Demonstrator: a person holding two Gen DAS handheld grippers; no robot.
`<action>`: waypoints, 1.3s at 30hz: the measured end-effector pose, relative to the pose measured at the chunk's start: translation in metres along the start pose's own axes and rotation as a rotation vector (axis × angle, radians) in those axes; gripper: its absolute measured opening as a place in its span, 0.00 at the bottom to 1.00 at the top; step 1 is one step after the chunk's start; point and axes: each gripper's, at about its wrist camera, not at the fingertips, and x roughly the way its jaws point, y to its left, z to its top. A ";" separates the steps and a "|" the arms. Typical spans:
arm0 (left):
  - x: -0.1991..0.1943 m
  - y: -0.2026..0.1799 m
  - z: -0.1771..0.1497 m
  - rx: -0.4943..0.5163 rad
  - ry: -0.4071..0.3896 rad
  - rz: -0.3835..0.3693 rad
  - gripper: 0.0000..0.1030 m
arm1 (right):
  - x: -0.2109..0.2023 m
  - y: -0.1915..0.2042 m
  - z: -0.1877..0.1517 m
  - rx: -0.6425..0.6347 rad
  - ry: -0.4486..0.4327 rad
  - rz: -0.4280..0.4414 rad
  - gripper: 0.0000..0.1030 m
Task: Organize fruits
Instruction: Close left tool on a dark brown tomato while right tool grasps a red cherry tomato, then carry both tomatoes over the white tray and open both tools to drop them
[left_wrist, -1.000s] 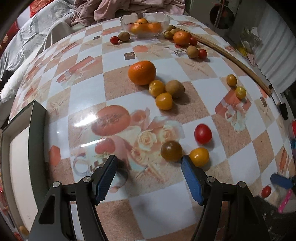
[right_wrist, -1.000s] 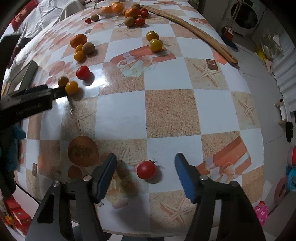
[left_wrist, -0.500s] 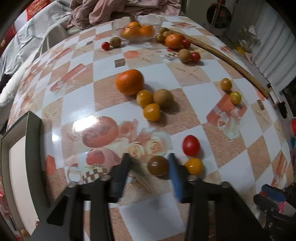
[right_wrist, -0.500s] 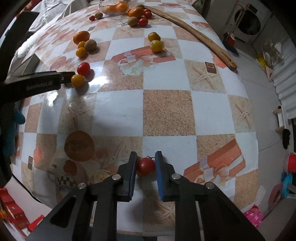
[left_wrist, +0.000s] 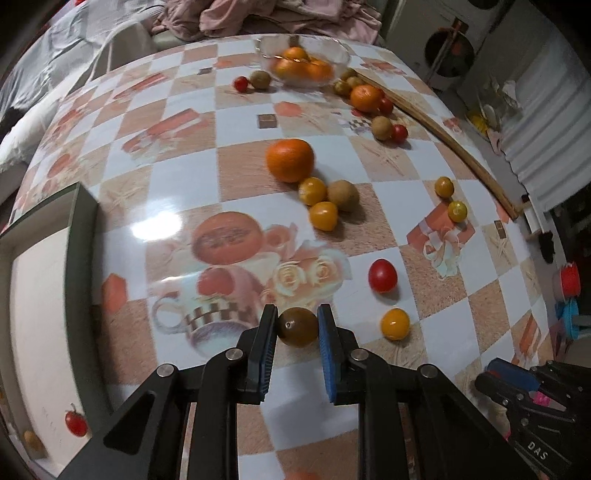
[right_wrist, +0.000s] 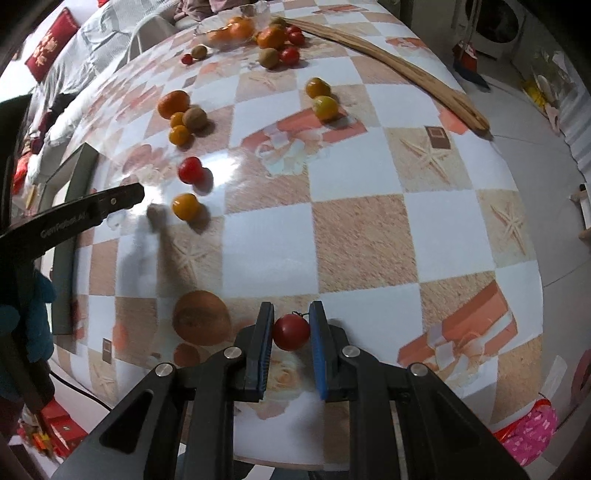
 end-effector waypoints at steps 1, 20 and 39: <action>-0.003 0.003 -0.001 -0.004 -0.003 0.002 0.23 | 0.001 0.004 0.003 -0.004 -0.001 0.003 0.21; -0.058 0.083 -0.028 -0.160 -0.095 0.068 0.23 | 0.007 0.089 0.036 -0.166 -0.014 0.071 0.21; -0.097 0.200 -0.080 -0.387 -0.143 0.210 0.23 | 0.017 0.250 0.076 -0.432 -0.042 0.235 0.21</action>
